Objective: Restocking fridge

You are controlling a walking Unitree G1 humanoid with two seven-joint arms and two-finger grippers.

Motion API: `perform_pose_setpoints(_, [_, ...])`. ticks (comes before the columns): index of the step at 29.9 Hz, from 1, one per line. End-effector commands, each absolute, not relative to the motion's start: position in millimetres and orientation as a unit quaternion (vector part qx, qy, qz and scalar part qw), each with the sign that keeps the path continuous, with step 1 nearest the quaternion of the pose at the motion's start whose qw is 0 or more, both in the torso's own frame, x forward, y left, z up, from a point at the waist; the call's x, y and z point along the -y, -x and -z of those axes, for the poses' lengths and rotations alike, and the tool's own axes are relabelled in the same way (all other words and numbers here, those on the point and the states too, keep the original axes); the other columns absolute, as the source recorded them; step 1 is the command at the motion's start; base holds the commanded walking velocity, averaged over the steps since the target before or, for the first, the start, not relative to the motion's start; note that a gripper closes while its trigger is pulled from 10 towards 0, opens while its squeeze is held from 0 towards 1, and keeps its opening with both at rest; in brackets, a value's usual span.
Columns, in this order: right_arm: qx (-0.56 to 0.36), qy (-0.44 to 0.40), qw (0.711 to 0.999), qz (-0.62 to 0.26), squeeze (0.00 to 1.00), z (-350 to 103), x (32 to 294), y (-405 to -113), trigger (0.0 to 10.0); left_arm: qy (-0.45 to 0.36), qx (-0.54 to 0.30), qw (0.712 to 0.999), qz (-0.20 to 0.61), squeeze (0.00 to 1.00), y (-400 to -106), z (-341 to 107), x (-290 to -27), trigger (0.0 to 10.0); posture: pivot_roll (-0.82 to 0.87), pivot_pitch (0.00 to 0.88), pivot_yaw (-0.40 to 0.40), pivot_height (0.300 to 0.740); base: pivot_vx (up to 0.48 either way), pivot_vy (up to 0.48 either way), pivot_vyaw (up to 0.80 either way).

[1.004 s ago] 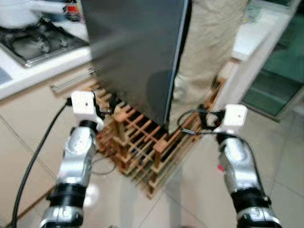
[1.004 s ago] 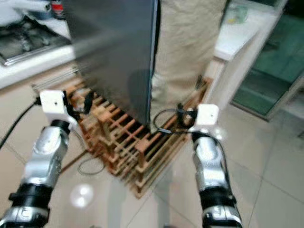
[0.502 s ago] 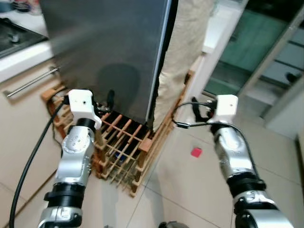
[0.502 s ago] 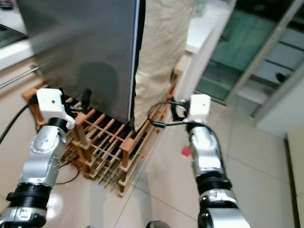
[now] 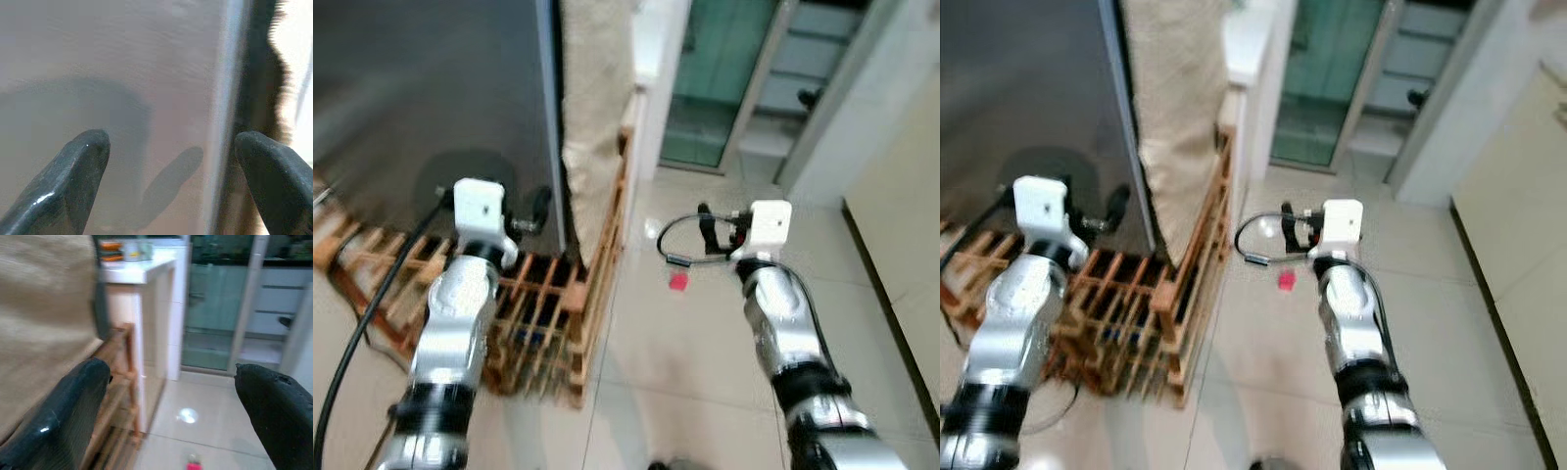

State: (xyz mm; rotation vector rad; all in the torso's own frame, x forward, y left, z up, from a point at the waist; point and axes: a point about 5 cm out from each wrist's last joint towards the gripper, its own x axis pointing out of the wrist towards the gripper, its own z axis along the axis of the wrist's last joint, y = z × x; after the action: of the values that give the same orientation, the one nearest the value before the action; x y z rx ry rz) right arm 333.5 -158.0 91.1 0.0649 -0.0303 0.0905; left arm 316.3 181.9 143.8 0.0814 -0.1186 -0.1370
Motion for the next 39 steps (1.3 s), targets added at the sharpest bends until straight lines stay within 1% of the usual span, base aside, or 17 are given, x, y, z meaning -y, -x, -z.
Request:
perform_pose_setpoints(1, [0.043,-0.029,0.998,-0.042,0.0,-102,160,-338,10.0,-0.033,0.069,0.994,0.074,0.0,-313,-150,-179,10.0,-0.04,0.0,-0.019,0.74,0.0,0.0,0.0])
perform_pose_setpoints(3, [0.043,-0.029,0.998,-0.041,0.0,-102,160,-338,10.0,-0.028,0.072,0.994,0.072,0.0,-313,-152,-179,10.0,-0.04,0.0,-0.019,0.74,0.0,0.0,0.0])
perform_pose_setpoints(5, [0.049,-0.029,0.997,-0.043,0.0,-106,157,-340,10.0,0.021,0.102,0.991,0.084,0.0,-311,-178,-168,10.0,-0.04,0.0,-0.022,0.74,0.0,0.0,0.0])
perform_pose_setpoints(7, [0.055,-0.026,0.997,-0.049,0.0,-110,155,-341,10.0,0.021,0.115,0.988,0.097,0.0,-313,-194,-159,10.0,-0.04,0.0,-0.026,0.74,0.0,0.0,0.0])
perform_pose_setpoints(9, [0.061,-0.021,0.996,-0.055,0.0,-112,153,-341,10.0,0.002,0.116,0.988,0.1,0.0,-317,-201,-155,10.0,-0.05,0.0,-0.028,0.74,0.0,0.0,0.0])
perform_pose_setpoints(10, [0.062,-0.02,0.996,-0.057,0.0,-113,153,-341,10.0,-0.005,0.114,0.989,0.098,0.0,-319,-202,-154,10.0,-0.05,0.0,-0.029,0.74,0.0,0.0,0.0])
perform_pose_setpoints(13, [0.059,-0.017,0.996,-0.059,0.0,-110,153,-340,10.0,0.014,0.107,0.992,0.068,0.0,-326,-196,-160,10.0,-0.05,0.0,-0.031,0.74,0.0,0.0,0.0])
perform_pose_setpoints(20, [0.056,-0.017,0.996,-0.06,0.0,-107,152,-338,10.0,0.035,0.086,0.994,0.064,0.0,-330,-194,-159,10.0,-0.06,0.0,-0.027,0.74,0.0,0.0,0.0])
perform_pose_setpoints(24, [0.056,-0.019,0.996,-0.062,0.0,-109,147,-340,10.0,0.037,0.081,0.993,0.077,0.0,-336,-193,-151,10.0,-0.07,0.0,-0.015,0.74,0.0,0.0,0.0])
perform_pose_setpoints(33, [0.06,-0.016,0.996,-0.066,0.0,-110,144,-341,10.0,0.046,0.08,0.99,0.103,0.0,-342,-197,-145,10.0,-0.07,0.0,-0.002,0.74,0.0,0.0,0.0])
perform_pose_setpoints(39, [0.061,-0.019,0.996,-0.063,0.0,-110,143,-341,10.0,0.043,0.077,0.989,0.121,0.0,-346,-198,-131,10.0,-0.08,0.0,0.004,0.74,0.0,0.0,0.0])
